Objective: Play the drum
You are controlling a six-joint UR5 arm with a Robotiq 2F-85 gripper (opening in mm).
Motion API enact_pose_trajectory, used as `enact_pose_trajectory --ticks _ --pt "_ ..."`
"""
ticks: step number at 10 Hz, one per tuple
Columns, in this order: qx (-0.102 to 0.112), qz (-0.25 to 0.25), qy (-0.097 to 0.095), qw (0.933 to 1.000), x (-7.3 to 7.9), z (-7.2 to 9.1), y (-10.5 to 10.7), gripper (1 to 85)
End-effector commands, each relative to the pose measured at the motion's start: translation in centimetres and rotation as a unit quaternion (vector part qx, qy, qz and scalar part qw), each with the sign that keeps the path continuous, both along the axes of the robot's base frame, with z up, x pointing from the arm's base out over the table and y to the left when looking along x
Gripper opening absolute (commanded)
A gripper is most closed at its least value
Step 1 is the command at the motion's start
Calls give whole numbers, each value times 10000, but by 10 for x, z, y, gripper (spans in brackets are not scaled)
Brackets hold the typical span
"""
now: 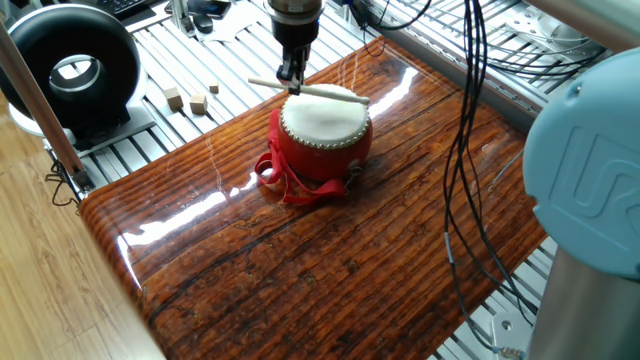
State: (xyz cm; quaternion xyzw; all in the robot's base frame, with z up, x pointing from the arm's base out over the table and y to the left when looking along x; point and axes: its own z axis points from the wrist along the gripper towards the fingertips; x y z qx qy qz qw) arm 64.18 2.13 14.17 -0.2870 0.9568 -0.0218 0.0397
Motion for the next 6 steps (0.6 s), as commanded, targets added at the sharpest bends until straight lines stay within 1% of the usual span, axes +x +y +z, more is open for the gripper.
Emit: enact_pose_trajectory --ticks 1,2,3,4,5,6 --pt "480 -46 -550 9973 39 1 28 10" --pt "557 14 -888 9945 59 4 33 10" --pt "534 130 -1228 9909 77 9 35 10" --pt "425 208 -1486 9878 90 13 31 10" --pt "442 188 -1562 9866 93 15 31 10" --pt "455 107 -1583 9863 94 15 30 10"
